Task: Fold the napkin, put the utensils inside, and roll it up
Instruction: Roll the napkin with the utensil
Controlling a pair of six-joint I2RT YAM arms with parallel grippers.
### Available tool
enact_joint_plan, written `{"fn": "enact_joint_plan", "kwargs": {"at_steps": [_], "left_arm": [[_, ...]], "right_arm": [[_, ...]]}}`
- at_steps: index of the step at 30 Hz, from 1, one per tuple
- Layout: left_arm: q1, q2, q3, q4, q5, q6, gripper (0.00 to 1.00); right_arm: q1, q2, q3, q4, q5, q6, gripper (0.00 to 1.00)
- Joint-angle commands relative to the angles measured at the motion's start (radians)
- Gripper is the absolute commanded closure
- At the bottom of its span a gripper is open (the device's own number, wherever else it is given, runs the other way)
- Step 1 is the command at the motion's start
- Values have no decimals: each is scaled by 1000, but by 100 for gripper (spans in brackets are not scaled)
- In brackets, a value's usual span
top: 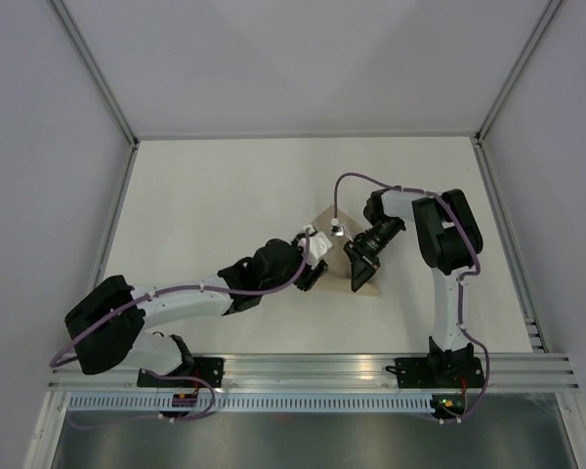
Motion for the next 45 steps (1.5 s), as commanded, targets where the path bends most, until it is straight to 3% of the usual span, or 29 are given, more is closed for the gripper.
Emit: {"fn": "enact_joint_plan", "kwargs": {"at_steps": [1,8,21,28,31,32,34,37,45], "left_arm": [[-140,72,44,40,-164,175,42],[-257,294,142,29,-262,325,41],[-271,432,193,49,-250,450,36],[-268,503,204,20,-265,436,37],[-261,523,214,-15,-238,413,52],[-259,529,219,-36,-226,404,65],[-253,532,222,-56,-196,393,82],[-236,537,234,-105,-134,370,97],[-170,534,266,-225,87,310,98]], "right_arm": [[-18,126,52,-21,91,-102,82],[-24,210,115,-49,94,-88,82],[-29,261,171,-67,102,-71,82],[-29,282,192,-82,102,-71,81],[-29,281,195,-86,100,-70,81],[-32,279,194,-87,99,-71,81],[-32,273,194,-87,94,-74,80],[-30,255,192,-87,82,-76,75],[-41,74,148,-47,41,-53,45]]}}
